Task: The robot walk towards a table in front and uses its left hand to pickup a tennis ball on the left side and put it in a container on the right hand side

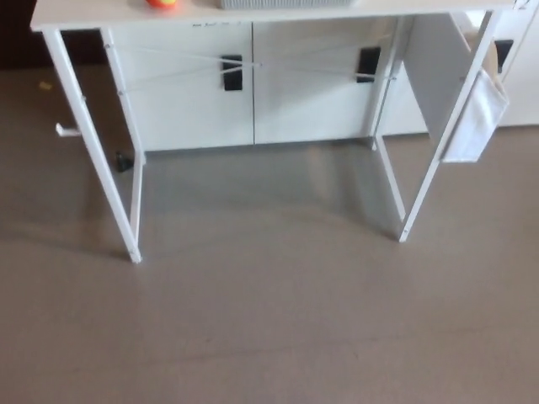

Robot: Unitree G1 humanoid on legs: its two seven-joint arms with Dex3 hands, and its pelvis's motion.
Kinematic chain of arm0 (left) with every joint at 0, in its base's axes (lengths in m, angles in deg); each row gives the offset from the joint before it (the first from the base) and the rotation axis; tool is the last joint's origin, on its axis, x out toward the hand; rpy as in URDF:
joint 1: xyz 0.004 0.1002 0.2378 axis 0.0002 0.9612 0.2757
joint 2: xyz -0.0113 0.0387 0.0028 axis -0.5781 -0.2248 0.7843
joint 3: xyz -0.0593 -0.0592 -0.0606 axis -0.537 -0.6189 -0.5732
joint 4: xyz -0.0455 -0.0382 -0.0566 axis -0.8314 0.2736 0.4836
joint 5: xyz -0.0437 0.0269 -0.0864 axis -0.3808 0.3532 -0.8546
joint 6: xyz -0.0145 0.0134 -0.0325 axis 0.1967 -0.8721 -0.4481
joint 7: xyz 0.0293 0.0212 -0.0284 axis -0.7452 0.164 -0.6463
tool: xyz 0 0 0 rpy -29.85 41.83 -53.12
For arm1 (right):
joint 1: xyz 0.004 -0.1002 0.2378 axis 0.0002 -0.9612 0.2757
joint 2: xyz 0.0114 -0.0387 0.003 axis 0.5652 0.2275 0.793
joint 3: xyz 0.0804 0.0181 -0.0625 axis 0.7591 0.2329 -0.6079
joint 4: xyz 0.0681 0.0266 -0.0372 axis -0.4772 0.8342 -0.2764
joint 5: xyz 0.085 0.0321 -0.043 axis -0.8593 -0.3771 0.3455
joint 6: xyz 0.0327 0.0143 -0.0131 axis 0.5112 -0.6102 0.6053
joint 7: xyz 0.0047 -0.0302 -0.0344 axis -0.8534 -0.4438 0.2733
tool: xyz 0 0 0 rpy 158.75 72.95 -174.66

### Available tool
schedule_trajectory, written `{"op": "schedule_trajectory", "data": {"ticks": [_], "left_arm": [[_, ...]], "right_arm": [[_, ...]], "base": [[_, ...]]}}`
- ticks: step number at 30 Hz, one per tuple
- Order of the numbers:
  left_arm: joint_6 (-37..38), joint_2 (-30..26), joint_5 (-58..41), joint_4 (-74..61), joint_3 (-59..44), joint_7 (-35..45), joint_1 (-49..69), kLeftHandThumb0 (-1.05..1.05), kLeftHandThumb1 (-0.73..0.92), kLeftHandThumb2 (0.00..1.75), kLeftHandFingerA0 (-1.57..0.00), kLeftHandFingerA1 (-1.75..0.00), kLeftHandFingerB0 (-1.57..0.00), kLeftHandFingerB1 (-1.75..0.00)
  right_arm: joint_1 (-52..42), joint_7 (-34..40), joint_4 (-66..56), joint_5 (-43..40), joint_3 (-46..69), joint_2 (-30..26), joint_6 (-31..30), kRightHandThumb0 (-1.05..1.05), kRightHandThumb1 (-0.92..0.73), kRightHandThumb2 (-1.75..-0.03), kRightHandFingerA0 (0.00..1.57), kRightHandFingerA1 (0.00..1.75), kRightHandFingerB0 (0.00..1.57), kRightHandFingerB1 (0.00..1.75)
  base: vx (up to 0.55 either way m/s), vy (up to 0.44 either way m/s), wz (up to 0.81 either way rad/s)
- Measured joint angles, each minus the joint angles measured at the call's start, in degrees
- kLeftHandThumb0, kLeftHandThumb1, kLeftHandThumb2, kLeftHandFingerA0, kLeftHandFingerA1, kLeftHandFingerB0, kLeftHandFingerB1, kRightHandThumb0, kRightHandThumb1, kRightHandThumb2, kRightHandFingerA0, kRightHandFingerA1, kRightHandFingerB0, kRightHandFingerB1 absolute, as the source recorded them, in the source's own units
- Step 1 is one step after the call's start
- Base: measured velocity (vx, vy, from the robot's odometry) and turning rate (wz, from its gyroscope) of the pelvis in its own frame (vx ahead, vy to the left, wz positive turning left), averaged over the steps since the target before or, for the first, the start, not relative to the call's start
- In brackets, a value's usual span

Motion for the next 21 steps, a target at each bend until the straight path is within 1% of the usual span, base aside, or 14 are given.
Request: {"op": "schedule_trajectory", "data": {"ticks": [1,2,7,10,13,16,21], "left_arm": [[0.16,-0.02,0.04,0.37,0.17,-0.07,-0.12,-0.12,0.67,0.59,-0.45,-0.38,-0.29,-0.31],[0.17,-0.03,0.06,0.67,0.22,-0.1,-0.14,-0.13,0.69,0.61,-0.42,-0.39,-0.28,-0.32],[0.16,-0.15,0.04,1.56,0.27,-0.12,-0.79,-0.11,0.68,0.6,-0.43,-0.39,-0.28,-0.31],[0.29,0.32,0.02,1.5,0.54,-0.08,-2.28,-0.1,0.69,0.6,-0.4,-0.38,-0.27,-0.31],[0.38,0.34,0.02,1.64,0.55,-0.1,-2.3,-0.09,0.7,0.6,-0.41,-0.38,-0.27,-0.31],[0.37,0.34,0.02,1.04,0.67,-0.11,-1.66,-0.1,0.69,0.6,-0.43,-0.38,-0.27,-0.31],[0.36,0.32,0.02,0.78,0.7,-0.17,-2.03,-0.09,0.69,0.6,-0.43,-0.39,-0.27,-0.31]], "right_arm": [[0.07,0.01,0.97,0.01,-0.02,0.0,0.55,-0.32,-0.39,-0.61,0.65,0.54,0.51,0.48],[0.03,0.01,1.07,0.01,-0.03,0.0,0.69,-0.37,-0.39,-0.63,0.65,0.54,0.53,0.48],[-0.04,0.35,0.51,0.52,-0.28,-0.03,1.08,-0.35,-0.39,-0.62,0.65,0.55,0.53,0.49],[0.71,0.54,0.55,0.74,-0.16,-0.4,1.55,-0.36,-0.38,-0.62,0.65,0.55,0.54,0.49],[1.66,0.89,0.85,0.77,-0.15,-0.59,1.97,-0.35,-0.38,-0.62,0.67,0.55,0.53,0.49],[2.15,0.93,0.93,0.75,-0.14,-0.59,2.18,-0.35,-0.39,-0.63,0.69,0.57,0.53,0.49],[2.29,1.04,1.26,0.77,-0.15,-0.59,2.24,-0.34,-0.39,-0.62,0.7,0.57,0.53,0.49]], "base": [[0.31,0.023,0.08],[0.26,0.009,0.06],[0.41,-0.093,0.2],[0.59,-0.175,0.66],[0.37,-0.06,0.07],[0.35,0.022,-0.11],[0.34,0.135,-0.31]]}}
